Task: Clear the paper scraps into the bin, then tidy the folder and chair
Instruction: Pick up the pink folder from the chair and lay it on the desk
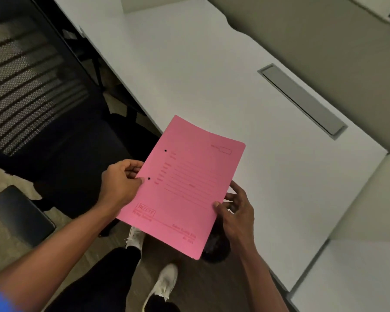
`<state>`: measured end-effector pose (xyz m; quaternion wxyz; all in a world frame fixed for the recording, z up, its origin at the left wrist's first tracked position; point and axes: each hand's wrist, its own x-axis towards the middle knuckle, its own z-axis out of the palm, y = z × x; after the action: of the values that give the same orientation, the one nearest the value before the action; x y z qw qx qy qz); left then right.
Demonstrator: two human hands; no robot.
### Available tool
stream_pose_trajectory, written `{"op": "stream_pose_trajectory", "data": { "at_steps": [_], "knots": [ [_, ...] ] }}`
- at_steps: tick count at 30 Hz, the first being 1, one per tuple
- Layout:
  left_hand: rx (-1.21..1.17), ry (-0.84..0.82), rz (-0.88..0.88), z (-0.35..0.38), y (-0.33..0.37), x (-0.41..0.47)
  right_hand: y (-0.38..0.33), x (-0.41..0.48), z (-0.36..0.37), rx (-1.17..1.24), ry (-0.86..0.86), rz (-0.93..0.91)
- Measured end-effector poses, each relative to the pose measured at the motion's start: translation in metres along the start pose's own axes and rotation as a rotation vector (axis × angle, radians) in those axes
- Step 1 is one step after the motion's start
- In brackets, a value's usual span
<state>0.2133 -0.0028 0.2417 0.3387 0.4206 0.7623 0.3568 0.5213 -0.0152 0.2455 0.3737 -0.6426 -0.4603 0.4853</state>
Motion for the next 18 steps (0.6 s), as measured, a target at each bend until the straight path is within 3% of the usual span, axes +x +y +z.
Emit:
{"op": "stream_pose_trajectory", "data": {
  "at_steps": [18],
  "knots": [
    [0.014, -0.155, 0.097, -0.003, 0.063, 0.188, -0.073, 0.122, 0.059, -0.015, 0.12, 0.006]
  ]
}}
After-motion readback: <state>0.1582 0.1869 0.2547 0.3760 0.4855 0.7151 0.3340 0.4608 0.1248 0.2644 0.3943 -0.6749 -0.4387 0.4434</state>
